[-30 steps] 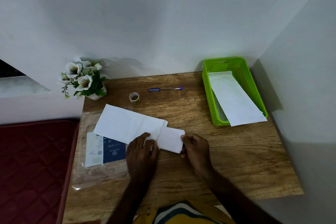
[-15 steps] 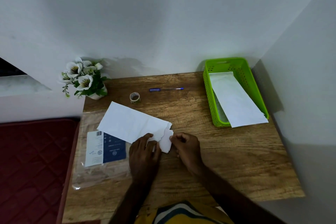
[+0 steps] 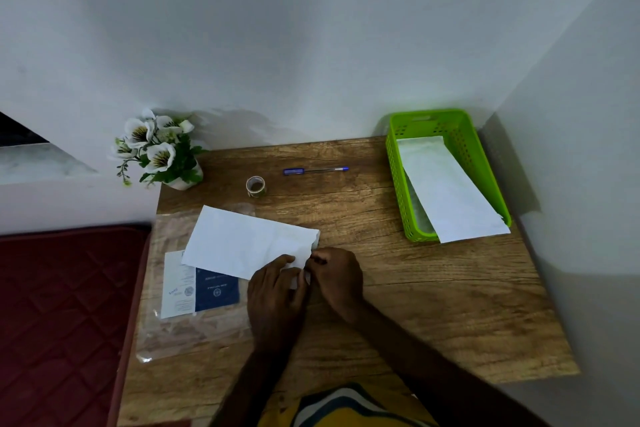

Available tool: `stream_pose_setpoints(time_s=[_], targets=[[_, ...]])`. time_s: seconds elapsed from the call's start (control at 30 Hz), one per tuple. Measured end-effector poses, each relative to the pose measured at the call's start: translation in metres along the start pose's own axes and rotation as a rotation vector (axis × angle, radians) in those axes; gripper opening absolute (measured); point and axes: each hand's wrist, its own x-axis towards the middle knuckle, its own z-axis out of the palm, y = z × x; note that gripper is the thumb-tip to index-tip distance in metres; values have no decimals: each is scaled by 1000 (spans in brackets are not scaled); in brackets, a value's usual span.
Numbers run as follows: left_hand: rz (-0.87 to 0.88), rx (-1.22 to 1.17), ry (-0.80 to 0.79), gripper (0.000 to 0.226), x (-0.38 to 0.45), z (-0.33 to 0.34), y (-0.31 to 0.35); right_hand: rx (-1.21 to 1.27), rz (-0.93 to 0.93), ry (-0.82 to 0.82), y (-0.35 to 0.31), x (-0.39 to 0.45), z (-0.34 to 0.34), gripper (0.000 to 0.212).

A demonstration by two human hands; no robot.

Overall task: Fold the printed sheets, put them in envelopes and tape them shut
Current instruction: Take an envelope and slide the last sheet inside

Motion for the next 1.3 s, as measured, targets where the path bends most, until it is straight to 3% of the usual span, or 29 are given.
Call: stream_pose_setpoints(time_s=[0.2,0.33,0.47,0.57,0.77,0.9,1.13,1.3], targets=[[-33,22,-33,22,0,3,-3,-219,-176,23,11,-4,-5,35],[-14,43,-31,21,-2,7,-3,-156,-51,96,15,-11,-7,41],[57,60,-5,22,-1,10,-6,-109,25,119,22,-11,-8,28],[94,73,-19,29,0,8,-9,-79,-89,106,29,-13,-14,27],[103,42,-50,28,4,5,-16,-279,-363,32,39,-17,-16,37],[90,33,-45,32,6,2,-15,-395,-424,49,35,-17,-13,40],[262,90,-115,37,-3,2,-24,-349,-365,24,33,-6,-15,33],[391,114,-134,36,-5,1,-25,-173,-137,29,26,7,-12,23]])
